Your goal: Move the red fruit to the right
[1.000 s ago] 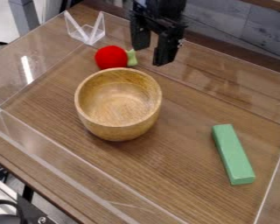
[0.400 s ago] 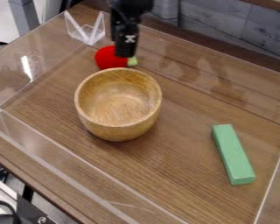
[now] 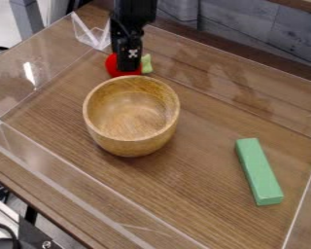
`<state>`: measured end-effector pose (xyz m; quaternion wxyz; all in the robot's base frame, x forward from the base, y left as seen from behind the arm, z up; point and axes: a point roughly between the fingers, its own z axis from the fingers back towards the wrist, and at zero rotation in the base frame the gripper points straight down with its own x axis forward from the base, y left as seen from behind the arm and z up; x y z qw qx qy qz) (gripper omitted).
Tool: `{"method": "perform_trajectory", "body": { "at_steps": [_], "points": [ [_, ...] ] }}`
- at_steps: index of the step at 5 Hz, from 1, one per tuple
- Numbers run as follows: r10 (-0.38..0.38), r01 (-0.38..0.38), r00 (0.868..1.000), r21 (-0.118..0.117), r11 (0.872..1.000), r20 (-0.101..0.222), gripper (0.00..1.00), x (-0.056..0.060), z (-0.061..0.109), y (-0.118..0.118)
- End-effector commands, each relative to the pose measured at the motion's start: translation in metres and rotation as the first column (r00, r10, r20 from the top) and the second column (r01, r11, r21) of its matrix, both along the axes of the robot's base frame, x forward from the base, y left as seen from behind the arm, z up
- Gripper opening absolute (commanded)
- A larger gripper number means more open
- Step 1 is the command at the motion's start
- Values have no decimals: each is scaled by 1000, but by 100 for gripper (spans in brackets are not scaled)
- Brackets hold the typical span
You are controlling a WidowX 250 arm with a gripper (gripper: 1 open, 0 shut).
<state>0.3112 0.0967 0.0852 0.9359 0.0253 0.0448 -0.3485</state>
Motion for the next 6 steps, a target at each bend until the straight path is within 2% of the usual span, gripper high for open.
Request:
{"method": "perform_trajectory", "body": {
  "at_steps": [1,3,5,6],
  "points": [
    [17,-19,998,27,999,59,100,9,-1,1],
    [8,-15,989,42,999,151,100,19,4,8],
    [-93,86,973,39,996,212,100,29,2,12],
    [-87,80,968,37,996,236,100,30,2,14]
  ]
}}
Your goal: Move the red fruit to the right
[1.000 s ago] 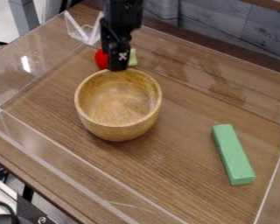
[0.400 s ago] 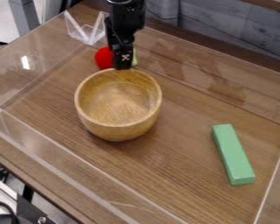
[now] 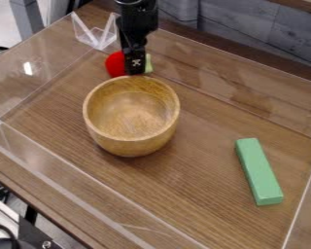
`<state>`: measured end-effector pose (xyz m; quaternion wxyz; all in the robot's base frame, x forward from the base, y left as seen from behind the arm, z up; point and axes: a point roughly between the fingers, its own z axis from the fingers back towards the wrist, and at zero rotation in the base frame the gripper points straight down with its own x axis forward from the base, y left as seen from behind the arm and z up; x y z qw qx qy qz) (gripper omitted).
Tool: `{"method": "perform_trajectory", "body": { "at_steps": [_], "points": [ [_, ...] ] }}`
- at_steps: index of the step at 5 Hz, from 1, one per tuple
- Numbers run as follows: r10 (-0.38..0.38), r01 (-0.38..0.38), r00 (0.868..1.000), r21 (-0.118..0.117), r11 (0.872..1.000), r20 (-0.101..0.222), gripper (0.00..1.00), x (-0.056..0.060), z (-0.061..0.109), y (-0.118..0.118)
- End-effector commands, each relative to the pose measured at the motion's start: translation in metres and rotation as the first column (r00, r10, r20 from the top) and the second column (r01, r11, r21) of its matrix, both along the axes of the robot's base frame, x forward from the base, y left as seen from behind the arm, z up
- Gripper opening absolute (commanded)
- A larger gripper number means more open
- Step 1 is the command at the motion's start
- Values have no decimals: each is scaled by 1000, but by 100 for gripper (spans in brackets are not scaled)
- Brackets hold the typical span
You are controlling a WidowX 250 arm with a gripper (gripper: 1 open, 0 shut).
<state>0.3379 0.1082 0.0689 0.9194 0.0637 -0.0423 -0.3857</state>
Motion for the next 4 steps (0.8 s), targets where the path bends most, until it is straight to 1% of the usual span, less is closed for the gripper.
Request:
{"method": "perform_trajectory", "body": {
  "at_steps": [1,2,4],
  "points": [
    [15,-15,997,12,1000,71,100,5,18,5],
    [21,-22,996,9,1000,81,100,7,17,7],
    [94,-94,991,1,996,91,100,14,0,12]
  ]
}}
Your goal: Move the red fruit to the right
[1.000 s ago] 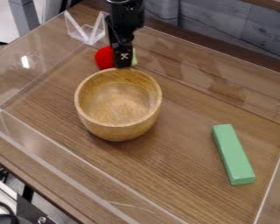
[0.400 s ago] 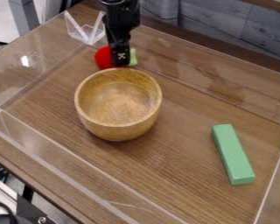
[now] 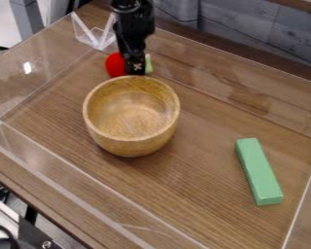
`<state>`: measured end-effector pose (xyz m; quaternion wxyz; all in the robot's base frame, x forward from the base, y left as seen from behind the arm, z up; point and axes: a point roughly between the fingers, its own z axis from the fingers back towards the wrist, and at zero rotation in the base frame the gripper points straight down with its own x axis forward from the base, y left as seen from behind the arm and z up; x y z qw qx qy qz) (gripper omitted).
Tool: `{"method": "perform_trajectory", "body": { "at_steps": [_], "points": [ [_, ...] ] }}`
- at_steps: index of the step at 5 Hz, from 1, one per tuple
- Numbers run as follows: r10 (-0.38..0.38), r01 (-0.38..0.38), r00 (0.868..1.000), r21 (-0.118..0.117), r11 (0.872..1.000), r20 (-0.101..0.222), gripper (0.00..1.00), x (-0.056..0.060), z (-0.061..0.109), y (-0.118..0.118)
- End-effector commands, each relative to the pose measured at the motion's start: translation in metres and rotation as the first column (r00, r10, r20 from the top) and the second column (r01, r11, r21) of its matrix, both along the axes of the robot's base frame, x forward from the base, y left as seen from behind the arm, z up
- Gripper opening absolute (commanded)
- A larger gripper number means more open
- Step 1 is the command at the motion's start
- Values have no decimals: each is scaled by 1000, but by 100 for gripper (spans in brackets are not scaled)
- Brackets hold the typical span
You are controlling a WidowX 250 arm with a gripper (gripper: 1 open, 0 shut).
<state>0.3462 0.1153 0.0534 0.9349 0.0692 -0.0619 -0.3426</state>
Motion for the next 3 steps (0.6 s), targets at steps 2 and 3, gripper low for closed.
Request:
{"method": "perform_trajectory", "body": {
  "at_steps": [2,3],
  "points": [
    [-71,71,996,-10,997,54,100,-3,-6,9],
    [-26,26,997,-6,1000,70,0,-2,5,13]
  ]
}}
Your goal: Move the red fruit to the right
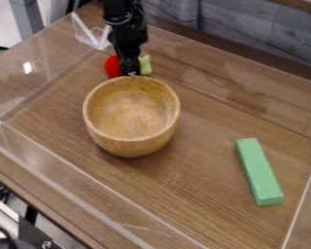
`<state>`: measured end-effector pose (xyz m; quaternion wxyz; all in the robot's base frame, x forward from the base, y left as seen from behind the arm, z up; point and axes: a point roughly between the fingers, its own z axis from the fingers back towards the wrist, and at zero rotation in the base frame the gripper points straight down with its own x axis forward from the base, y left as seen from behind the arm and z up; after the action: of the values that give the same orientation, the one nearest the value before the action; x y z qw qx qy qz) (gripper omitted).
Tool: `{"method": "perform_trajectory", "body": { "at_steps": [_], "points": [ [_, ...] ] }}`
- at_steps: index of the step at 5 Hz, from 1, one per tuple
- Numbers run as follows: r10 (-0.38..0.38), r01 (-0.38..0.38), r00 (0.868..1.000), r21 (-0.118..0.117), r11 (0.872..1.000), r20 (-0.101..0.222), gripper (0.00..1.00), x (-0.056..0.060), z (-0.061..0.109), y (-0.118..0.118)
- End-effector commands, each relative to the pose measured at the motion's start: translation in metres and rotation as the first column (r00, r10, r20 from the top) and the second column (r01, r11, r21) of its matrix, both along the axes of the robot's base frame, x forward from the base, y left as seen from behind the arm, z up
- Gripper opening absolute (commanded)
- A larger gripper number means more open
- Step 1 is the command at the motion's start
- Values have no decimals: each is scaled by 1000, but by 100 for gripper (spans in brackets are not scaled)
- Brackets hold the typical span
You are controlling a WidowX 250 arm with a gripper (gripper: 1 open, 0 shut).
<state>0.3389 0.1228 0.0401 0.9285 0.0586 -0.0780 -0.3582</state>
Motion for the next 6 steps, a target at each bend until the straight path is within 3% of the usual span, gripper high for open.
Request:
{"method": "perform_trajectory", "body": {
  "at_steps": [1,2,3,4,5,6],
  "points": [
    [95,-97,993,23,995,72,0,4,38,-19],
    [171,-175,980,26,984,103,0,6,59,-51],
    [249,-252,962,12,968,117,0,16,64,-77],
    [322,-322,939,-22,947,122,0,22,66,-97],
    [350,-349,929,-28,937,119,0,23,65,-101],
    [369,-368,923,-29,929,110,100,21,63,-94]
  ]
}}
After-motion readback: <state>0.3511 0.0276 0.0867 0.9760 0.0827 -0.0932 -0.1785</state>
